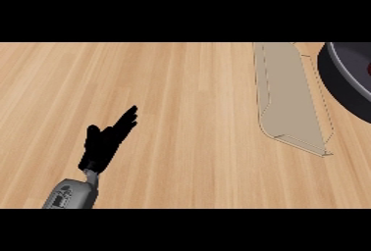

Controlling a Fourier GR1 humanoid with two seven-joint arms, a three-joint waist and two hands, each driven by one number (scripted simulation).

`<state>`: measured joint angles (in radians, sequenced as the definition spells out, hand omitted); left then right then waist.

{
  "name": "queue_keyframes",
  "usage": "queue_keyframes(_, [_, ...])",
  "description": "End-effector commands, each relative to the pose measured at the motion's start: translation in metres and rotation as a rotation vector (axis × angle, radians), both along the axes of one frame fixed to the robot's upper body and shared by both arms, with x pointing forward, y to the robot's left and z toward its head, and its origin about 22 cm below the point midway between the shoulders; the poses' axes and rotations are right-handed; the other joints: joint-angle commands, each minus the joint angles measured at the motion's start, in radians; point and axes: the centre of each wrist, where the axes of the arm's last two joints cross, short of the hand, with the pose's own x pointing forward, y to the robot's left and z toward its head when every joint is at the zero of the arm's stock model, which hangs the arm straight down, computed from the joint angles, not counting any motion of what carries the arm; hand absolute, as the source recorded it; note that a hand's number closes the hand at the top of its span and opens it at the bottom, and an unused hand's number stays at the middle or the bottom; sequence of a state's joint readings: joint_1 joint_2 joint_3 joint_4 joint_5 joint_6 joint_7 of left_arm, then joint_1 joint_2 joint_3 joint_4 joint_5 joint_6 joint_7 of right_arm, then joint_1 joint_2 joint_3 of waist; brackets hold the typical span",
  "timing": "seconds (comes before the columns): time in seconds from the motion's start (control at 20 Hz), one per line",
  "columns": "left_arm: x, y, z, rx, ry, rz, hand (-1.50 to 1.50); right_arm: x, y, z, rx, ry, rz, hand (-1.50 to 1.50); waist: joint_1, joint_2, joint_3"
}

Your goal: Pick the cupcake from the tray and place it in the pot

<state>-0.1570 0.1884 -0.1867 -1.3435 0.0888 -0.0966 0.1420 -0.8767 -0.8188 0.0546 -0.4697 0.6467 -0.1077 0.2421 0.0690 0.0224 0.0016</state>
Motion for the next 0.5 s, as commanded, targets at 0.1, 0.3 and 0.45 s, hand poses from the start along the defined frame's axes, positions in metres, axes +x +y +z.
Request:
queue_keyframes(0.1, [0.001,0.002,-0.007,0.007,0.006,-0.008,0.00,0.014,0.011,-0.016,0.061,0.274,-0.057,1.50,0.012,0.008,0.000])
queue_keyframes(0.3, [0.009,0.006,0.000,0.005,-0.021,-0.007,0.00,0.020,0.020,-0.031,0.185,0.428,-0.181,-1.50,0.016,0.013,0.001])
queue_keyframes(0.45, [-0.004,-0.008,-0.016,0.018,-0.002,-0.021,0.00,0.030,0.032,-0.017,0.210,0.456,-0.157,-1.50,0.010,0.009,0.001])
